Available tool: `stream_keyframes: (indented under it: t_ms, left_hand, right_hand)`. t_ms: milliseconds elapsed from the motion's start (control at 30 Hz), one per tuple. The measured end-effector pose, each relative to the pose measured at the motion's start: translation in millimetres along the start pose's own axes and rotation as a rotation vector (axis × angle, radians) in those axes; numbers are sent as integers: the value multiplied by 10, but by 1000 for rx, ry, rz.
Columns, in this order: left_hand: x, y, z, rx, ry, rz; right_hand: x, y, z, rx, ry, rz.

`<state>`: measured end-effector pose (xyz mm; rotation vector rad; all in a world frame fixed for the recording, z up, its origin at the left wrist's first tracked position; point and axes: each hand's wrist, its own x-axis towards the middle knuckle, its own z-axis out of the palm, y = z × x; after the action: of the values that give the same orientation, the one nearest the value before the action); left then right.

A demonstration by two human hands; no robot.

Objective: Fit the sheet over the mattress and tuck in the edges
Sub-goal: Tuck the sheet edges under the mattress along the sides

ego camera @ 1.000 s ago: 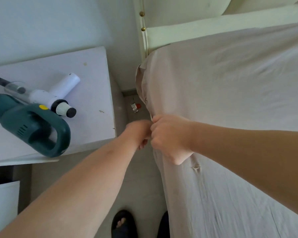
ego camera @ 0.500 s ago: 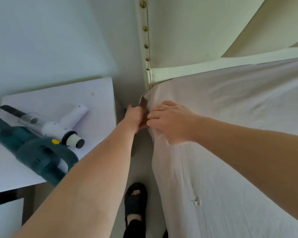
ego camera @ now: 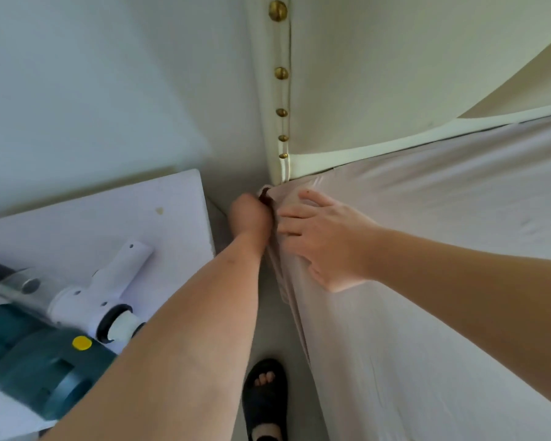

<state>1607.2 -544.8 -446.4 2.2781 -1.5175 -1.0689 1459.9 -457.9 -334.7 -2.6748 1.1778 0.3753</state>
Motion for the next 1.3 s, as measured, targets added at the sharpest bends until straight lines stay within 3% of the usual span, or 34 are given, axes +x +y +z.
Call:
stream_keyframes:
  t_ms: [67, 133, 233, 300, 367, 400, 433, 500, 600, 667, 733, 767, 800, 900, 933, 1000, 1067, 1100, 1133, 1167, 1233, 1300]
  left_hand:
    - [-96, 49, 162, -229, -93, -130]
    - [-83, 4, 196, -259, -97, -170]
    - [-292, -6, 38, 16, -71, -83]
    - [-412, -5, -15, -50, -111, -49]
    - [-535, 60, 2, -374, -137, -267]
    - [-523, 96, 59, -638, -285, -406]
    - [-556, 123, 39, -804, -360, -431]
    - [-606, 95, -29, -901, -393, -485]
    - [-638, 103, -90, -865, -437, -438]
    - [-852, 346, -117, -807, -369, -400]
    - [-1049, 387, -161, -899, -409, -233]
    - [-1066, 601, -168, -918, -306, -207]
    - [-1062, 817, -130, -833, -176, -266]
    - [-1294, 787, -185, -602, -200, -554]
    - [-1423, 683, -133, -550, -256, -561]
    - [-1544, 216, -126, -466, -492, -519]
    - [-1503, -257, -58, -132, -783, -398]
    - [-1429, -441, 20, 157, -819, -287]
    - [-1360, -581, 44, 379, -756, -159]
    - [-1302, -656, 58, 452, -617, -78]
    - [-1275, -671, 99, 251, -407, -48]
    - [-1303, -662, 162, -26, -371, -132]
  right_hand:
    - [-5, 8, 54, 6, 14, -8]
    - [-3, 12, 92, 2, 42, -16]
    - [-10, 27, 119, 1, 80, -20]
    - [-5, 17, 109, 5, 75, -26]
    - [-10, 0, 102, 22, 84, -21]
    - [-7, 1, 103, 27, 95, -20]
    - [-18, -2, 96, 31, 98, -21]
    - [-6, -5, 80, 26, 81, -43]
    - [119, -17, -31, -17, -58, -105]
    - [203, -24, -199, 2, -169, -138]
    - [224, 2, -370, -1, -216, -178]
    - [228, 16, -431, -22, -202, -205]
    - [198, 47, -477, -42, -189, -224]
    - [142, 75, -490, -67, -190, -235]
    - [152, 68, -472, -82, -195, -234]
    - [187, 44, -413, -100, -194, -218]
    - [208, 33, -313, -88, -195, -181]
    - [233, 10, -266, -87, -204, -162]
    - [251, -3, -225, -94, -207, -146]
    - [260, -34, -198, -98, -201, -134]
    - [218, -85, -135, -114, -143, -100]
    - [116, -122, -52, -118, -22, -59]
